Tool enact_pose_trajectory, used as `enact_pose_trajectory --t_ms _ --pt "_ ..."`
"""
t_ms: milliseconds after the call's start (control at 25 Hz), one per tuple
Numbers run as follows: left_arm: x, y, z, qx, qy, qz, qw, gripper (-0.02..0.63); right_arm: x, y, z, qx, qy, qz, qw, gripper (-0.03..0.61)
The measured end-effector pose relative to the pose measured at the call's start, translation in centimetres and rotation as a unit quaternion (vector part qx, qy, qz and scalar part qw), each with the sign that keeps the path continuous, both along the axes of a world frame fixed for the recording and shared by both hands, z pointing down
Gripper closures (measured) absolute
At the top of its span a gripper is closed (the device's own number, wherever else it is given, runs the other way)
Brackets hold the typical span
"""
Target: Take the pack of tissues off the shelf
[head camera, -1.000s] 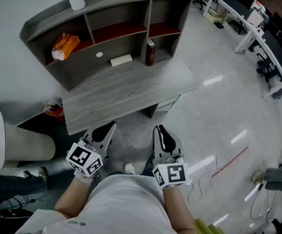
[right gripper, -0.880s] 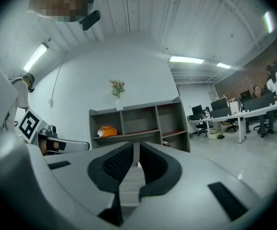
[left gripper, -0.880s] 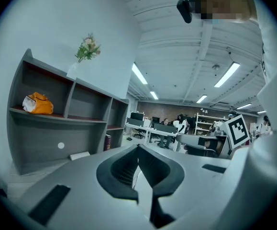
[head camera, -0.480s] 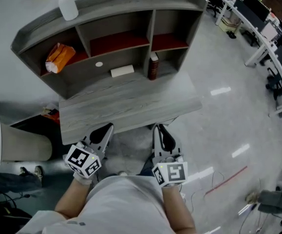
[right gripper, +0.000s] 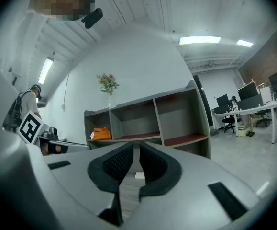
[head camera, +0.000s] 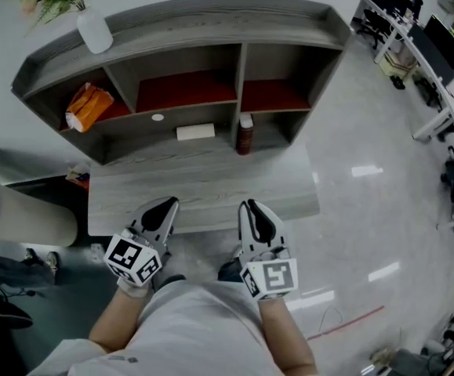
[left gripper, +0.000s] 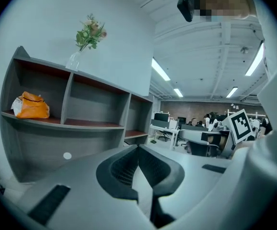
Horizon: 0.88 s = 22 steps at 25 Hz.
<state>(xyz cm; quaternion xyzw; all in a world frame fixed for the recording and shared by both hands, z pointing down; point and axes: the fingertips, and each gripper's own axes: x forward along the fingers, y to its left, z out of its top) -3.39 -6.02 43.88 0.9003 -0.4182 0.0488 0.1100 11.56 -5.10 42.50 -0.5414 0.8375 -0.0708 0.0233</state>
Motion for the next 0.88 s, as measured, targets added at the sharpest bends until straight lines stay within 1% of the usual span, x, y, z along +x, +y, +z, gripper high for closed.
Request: enact_pose_trajectory --t_ms 200,360,560,720,800,880 --pt "0.9 -2.6 -0.4 -0.004 -0.013 -0.057 0.9983 0.595 1.9 -3.5 -0.8 0.001 0.000 -0.042 0.999 0.529" --pt "-0.4 -4.5 -0.5 -0.002 -0.026 -0.120 0.9925 0.595 2.2 -5.7 -0.9 0.000 -0.003 -0.070 0.998 0.529" --pt "-3.8 -6.3 -1.1 0.006 -0.049 -0.191 0.9804 0.594 0.6 -7.9 -1.1 -0.003 -0.003 -0.109 0.994 0.529" --pt "-7.5 -8.0 -1.8 0.011 -0.058 -0.241 0.9687 0.591 -1.6 -9.8 -1.7 -0.004 0.000 -0.137 0.991 0.529" --pt "-9.5 -9.0 -2.1 0.013 -0.064 -0.261 0.9631 0.581 -2.9 -10.8 -2.1 -0.003 -0.001 -0.147 0.989 0.529" --pt "-11.6 -10.1 -2.1 0.014 -0.069 -0.280 0.9575 0.558 -4.2 -11.8 -2.6 0.001 -0.004 -0.155 0.988 0.529"
